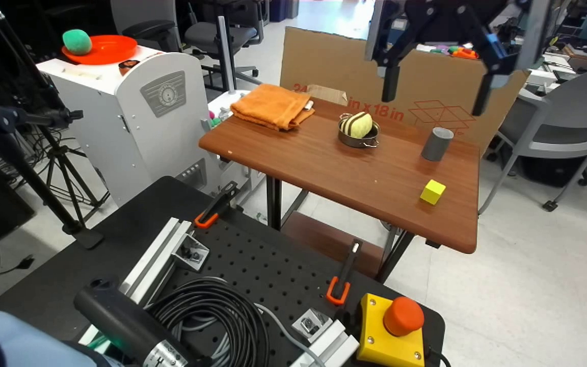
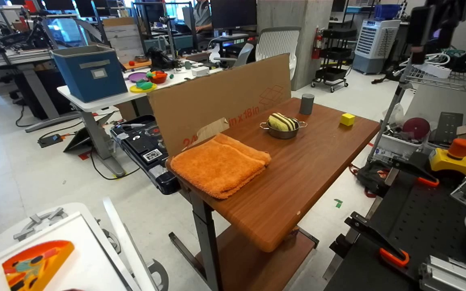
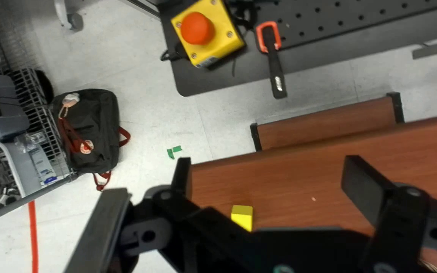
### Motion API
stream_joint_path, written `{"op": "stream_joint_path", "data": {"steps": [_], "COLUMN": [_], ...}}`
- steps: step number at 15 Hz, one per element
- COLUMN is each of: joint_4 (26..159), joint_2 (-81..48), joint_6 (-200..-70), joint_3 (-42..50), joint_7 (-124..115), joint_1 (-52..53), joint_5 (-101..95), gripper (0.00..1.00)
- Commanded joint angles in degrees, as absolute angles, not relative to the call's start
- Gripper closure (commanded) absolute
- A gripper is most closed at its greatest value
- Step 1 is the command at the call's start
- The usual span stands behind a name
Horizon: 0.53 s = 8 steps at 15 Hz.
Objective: Remove the yellow object from the silver bowl and put it on the table
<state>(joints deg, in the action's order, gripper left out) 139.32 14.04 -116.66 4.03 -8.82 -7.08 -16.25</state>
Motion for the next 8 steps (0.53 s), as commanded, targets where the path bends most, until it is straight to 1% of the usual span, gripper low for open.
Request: {"op": "stream_joint_path", "data": {"steps": [1, 2, 4, 8], "joint_4": [131.61, 129.90, 125.33, 117.29], "joint_2": [2.10, -0.69, -6.62, -15.83], "joint_6": [-123.59, -127.78, -131.45, -135.07], "joint_3": [2.46, 2.27, 1.71, 1.99], "joint_7": [-15.31, -16.40, -19.50, -23.63], "joint_1": [-5.07, -4.42, -3.35, -0.80], "joint_5": [-10.23, -8.28, -7.08, -6.32], "gripper": [0.00, 0.00, 0.00, 0.00]}}
